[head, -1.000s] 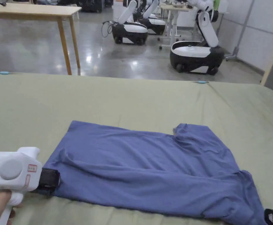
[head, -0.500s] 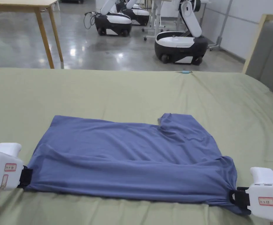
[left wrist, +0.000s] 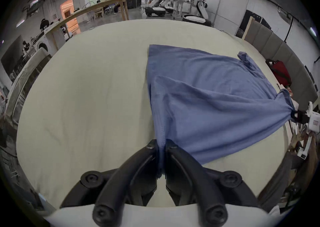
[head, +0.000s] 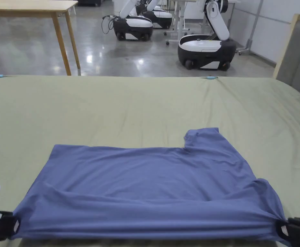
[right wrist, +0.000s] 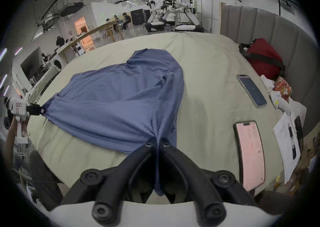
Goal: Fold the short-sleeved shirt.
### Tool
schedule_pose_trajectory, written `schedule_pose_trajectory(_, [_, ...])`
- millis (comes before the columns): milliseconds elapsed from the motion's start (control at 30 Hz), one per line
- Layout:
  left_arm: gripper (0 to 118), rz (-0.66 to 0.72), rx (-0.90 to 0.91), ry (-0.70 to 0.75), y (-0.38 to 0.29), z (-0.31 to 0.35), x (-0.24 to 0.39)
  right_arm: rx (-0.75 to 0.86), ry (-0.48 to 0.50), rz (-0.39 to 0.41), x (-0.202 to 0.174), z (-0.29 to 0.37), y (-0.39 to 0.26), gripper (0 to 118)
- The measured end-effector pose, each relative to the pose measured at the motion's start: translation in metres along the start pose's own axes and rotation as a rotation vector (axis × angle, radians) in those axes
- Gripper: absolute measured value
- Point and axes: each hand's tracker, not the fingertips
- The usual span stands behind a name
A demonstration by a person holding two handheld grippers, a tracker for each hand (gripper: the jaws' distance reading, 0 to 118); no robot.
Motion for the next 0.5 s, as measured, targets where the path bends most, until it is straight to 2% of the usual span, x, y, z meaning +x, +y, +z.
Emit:
schedule_pose_trajectory(167, [4,0.055,-0.009,-0.031,-0.041,0.015,-0.003,-0.034,0.000,0.021,-0.007,0.008,-0.026,4])
schedule_pose_trajectory(267, [4,0.070,0.006,-0.034,-0.044,0.009,-0.002,-0.034,0.001,-0.023,-0.007,0.005,-0.026,4])
schedule_pose_trajectory(300, [4,0.086,0.015,-0.039,-0.043,0.007,-0.003,-0.035,-0.016,-0.034,-0.005,0.004,-0.023,9])
schedule_pose_trajectory(333, [6,0.074,0.025,-0.018,-0.041,0.007,-0.001,-0.034,-0.018,-0.033,-0.005,0.004,-0.022,28])
schedule_pose_trajectory(367, [23,0.039,0.032,0.032,-0.039,0.005,0.000,-0.021,-0.017,-0.029,-0.004,0.005,-0.020,78])
schedule_pose_trajectory(400, [61,0.002,0.036,0.074,-0.037,0.005,0.001,0.042,-0.014,-0.024,-0.003,0.010,-0.022,114])
schedule_pose_trajectory(433, [102,0.009,0.090,0.071,-0.032,0.010,0.001,0.030,-0.037,-0.023,0.004,0.006,-0.015,118])
schedule_pose_trajectory(467, [113,0.022,0.097,0.067,-0.026,0.013,0.000,0.031,-0.053,-0.012,0.007,0.003,-0.013,115])
schedule_pose_trajectory(500, [107,0.043,0.106,0.054,-0.016,0.015,-0.001,0.051,-0.068,-0.003,0.010,-0.002,-0.008,115])
